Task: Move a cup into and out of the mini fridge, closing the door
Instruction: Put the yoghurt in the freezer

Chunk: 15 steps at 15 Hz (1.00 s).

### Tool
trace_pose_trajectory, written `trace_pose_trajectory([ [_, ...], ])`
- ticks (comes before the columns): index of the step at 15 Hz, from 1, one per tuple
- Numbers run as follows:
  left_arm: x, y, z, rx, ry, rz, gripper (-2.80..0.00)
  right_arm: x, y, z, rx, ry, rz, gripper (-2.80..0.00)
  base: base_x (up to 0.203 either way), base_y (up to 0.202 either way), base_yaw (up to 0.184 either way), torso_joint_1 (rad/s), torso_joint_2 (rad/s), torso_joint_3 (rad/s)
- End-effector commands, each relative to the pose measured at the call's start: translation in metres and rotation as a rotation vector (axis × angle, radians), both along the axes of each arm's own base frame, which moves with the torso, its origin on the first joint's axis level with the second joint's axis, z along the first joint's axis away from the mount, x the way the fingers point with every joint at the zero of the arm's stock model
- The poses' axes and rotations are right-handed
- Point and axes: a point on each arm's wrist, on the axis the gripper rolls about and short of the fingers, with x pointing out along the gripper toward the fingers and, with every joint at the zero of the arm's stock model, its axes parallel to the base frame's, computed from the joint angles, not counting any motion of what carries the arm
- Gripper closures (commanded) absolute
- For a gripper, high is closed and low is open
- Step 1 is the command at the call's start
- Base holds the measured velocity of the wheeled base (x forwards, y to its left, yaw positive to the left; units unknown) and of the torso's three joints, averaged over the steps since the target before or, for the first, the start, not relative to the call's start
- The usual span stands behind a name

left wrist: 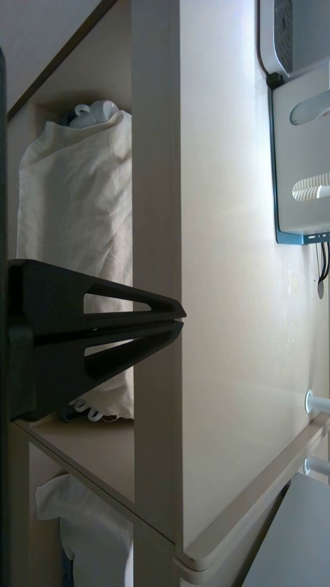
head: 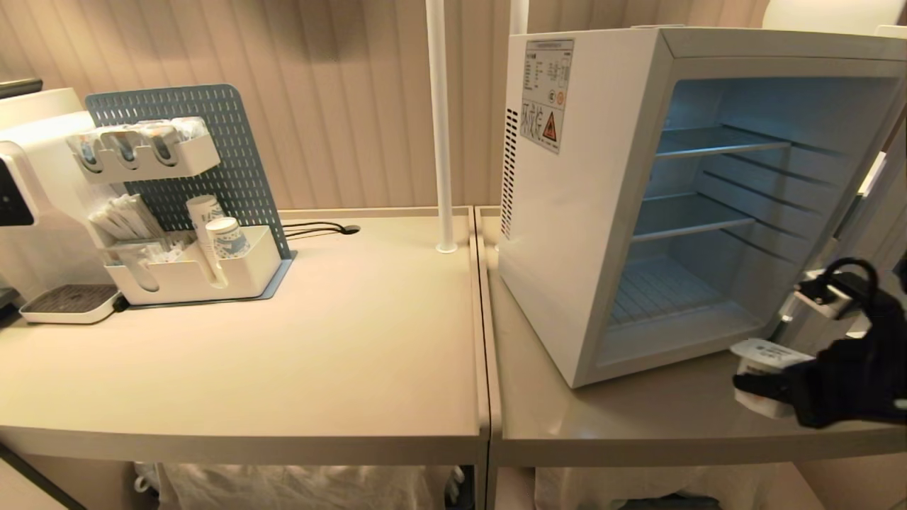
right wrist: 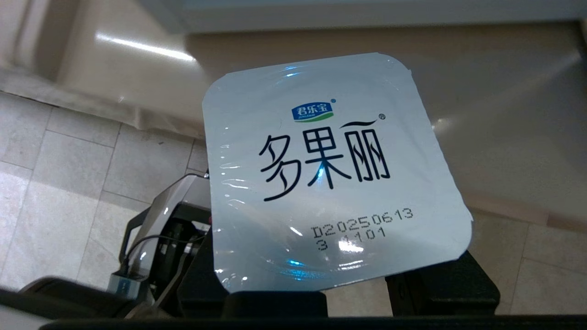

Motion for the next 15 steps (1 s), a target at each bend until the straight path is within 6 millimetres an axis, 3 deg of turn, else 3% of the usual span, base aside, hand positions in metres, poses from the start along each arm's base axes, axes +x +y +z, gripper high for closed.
trace_pose_trajectory([
  [1,0.0,0.0,0.0,-0.002,0.001,-0.001,0.0,0.068,0.001,-0.051,-0.004,-0.008,-0.007,0.0,0.0,0.0,0.0,0.0,0.0,0.0],
  [6,0.0,0.0,0.0,-0.002,0.002,0.001,0.0,0.163,-0.001,-0.109,-0.058,-0.371,-0.178,0.0,0.0,0.0,0.0,0.0,0.0,0.0],
  [9,0.0,0.0,0.0,-0.002,0.002,0.001,0.0,0.212,-0.001,-0.115,-0.111,-0.535,-0.325,0.0,0.0,0.0,0.0,0.0,0.0,0.0],
  [13,0.0,0.0,0.0,-0.002,0.002,0.001,0.0,0.24,-0.003,-0.143,-0.172,-0.552,-0.428,0.0,0.0,0.0,0.0,0.0,0.0,0.0],
  [15,0.0,0.0,0.0,-0.002,0.001,0.001,0.0,0.241,-0.003,-0.15,-0.188,-0.54,-0.448,0.0,0.0,0.0,0.0,0.0,0.0,0.0],
])
